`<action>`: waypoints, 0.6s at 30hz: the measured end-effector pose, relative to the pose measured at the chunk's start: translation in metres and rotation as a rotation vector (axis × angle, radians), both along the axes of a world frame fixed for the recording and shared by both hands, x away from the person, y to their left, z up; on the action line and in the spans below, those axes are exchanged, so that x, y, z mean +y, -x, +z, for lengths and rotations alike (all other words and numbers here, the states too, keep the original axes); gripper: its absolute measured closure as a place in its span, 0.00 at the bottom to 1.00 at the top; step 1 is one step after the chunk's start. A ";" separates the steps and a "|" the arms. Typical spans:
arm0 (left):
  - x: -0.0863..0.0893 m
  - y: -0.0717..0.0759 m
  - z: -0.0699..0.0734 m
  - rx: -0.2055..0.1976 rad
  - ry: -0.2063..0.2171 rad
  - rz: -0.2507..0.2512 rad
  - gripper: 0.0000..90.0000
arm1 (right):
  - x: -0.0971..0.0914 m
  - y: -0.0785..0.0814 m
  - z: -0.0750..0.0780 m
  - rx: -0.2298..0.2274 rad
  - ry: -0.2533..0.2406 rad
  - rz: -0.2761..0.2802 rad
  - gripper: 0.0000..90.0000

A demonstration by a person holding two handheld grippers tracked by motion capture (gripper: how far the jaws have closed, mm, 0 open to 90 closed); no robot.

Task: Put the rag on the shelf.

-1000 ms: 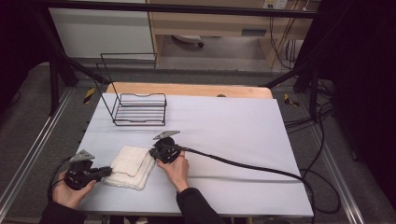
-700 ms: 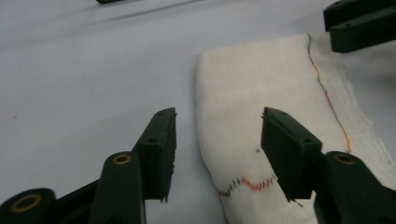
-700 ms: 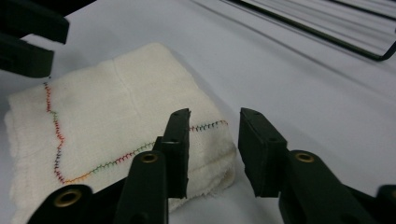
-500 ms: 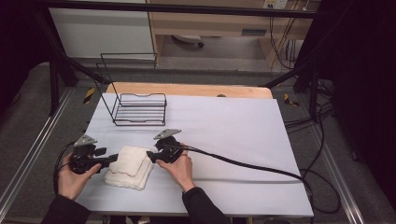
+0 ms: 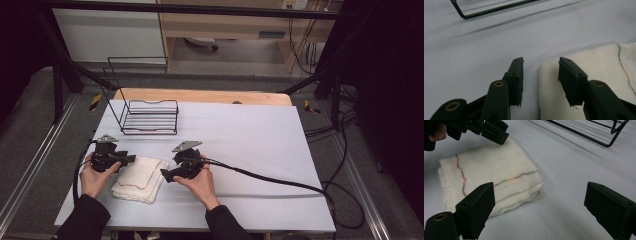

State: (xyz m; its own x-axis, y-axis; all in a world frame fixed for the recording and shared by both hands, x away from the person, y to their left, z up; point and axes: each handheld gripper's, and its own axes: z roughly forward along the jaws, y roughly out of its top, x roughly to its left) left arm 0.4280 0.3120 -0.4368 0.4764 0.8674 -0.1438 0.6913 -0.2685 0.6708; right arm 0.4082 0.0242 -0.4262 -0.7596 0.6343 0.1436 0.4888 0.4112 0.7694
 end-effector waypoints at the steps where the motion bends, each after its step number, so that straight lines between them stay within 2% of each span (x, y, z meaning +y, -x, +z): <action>1: -0.001 0.000 -0.002 0.002 -0.002 -0.005 0.64 | -0.001 0.000 -0.001 0.000 0.000 0.000 0.09; 6: -0.002 0.000 -0.004 0.007 0.013 -0.014 0.71 | -0.002 0.000 -0.004 0.016 -0.006 -0.006 0.09; 9: -0.003 0.001 -0.005 0.014 0.024 -0.028 0.80 | -0.001 -0.002 -0.006 0.030 -0.014 -0.017 0.09; 13: -0.007 0.003 -0.005 0.004 0.009 -0.023 0.84 | 0.001 -0.006 -0.008 0.040 -0.047 -0.029 0.13; 18: -0.005 0.002 -0.006 0.027 0.041 -0.015 0.86 | 0.003 -0.013 -0.011 0.055 -0.079 -0.053 0.23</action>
State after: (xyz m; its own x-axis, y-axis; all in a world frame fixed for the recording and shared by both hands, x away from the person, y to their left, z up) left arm 0.4265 0.3074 -0.4431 0.4852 0.8531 -0.1917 0.7050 -0.2520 0.6629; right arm 0.4210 0.0270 -0.4376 -0.7152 0.6581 0.2354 0.5504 0.3226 0.7701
